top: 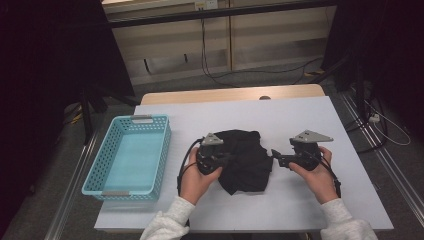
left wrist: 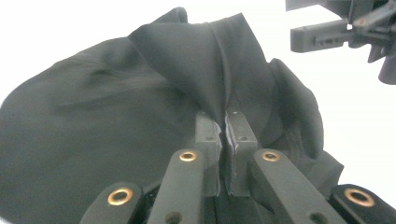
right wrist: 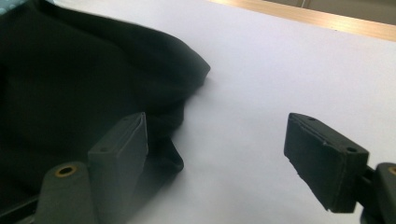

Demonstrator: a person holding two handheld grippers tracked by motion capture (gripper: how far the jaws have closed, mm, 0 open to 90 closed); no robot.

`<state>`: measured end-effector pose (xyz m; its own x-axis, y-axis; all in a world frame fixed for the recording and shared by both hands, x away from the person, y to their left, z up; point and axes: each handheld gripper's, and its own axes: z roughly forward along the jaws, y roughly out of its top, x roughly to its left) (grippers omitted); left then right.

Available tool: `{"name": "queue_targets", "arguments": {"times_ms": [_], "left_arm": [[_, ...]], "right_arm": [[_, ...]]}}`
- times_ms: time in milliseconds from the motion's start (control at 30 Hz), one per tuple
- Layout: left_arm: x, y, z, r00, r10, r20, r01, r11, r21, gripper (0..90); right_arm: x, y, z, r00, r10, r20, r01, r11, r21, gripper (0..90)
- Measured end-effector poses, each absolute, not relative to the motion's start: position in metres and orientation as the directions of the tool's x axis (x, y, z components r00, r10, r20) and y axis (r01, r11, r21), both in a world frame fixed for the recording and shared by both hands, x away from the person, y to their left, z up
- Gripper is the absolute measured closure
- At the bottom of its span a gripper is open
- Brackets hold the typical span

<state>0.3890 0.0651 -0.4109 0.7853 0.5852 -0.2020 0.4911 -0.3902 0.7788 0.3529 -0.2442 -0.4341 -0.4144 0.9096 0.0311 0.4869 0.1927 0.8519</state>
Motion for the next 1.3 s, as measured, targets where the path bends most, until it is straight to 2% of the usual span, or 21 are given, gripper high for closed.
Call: {"name": "queue_targets", "arguments": {"times_ms": [200, 633, 767, 1000, 1200, 1233, 1300], "left_arm": [[0.391, 0.105, -0.393, 0.733, 0.659, -0.171, 0.504, -0.356, 0.787, 85.7], [0.392, 0.145, -0.389, 0.657, 0.733, -0.175, 0.556, -0.313, 0.77, 85.8], [0.391, 0.15, -0.39, 0.65, 0.739, -0.175, 0.554, -0.304, 0.775, 85.8], [0.389, 0.146, -0.395, 0.654, 0.74, -0.156, 0.556, -0.331, 0.762, 85.8], [0.387, 0.145, -0.402, 0.656, 0.738, -0.158, 0.565, -0.342, 0.751, 85.8], [0.386, 0.143, -0.403, 0.658, 0.737, -0.158, 0.565, -0.344, 0.75, 85.8], [0.386, 0.141, -0.405, 0.661, 0.733, -0.163, 0.572, -0.35, 0.742, 85.8]], "right_arm": [[0.36, -0.238, -0.432, -0.433, 0.9, 0.038, 0.468, 0.189, 0.863, 20.5], [0.376, -0.215, -0.441, -0.499, 0.866, 0.033, 0.473, 0.241, 0.847, 21.3], [0.383, -0.21, -0.445, -0.51, 0.858, 0.068, 0.487, 0.223, 0.844, 21.7], [0.395, -0.192, -0.449, -0.551, 0.831, 0.076, 0.502, 0.257, 0.825, 22.3], [0.409, -0.174, -0.454, -0.6, 0.799, 0.047, 0.484, 0.316, 0.816, 31.4], [0.414, -0.168, -0.456, -0.619, 0.783, 0.058, 0.486, 0.324, 0.812, 45.5], [0.419, -0.163, -0.461, -0.649, 0.756, 0.088, 0.497, 0.332, 0.802, 55.7]]}}
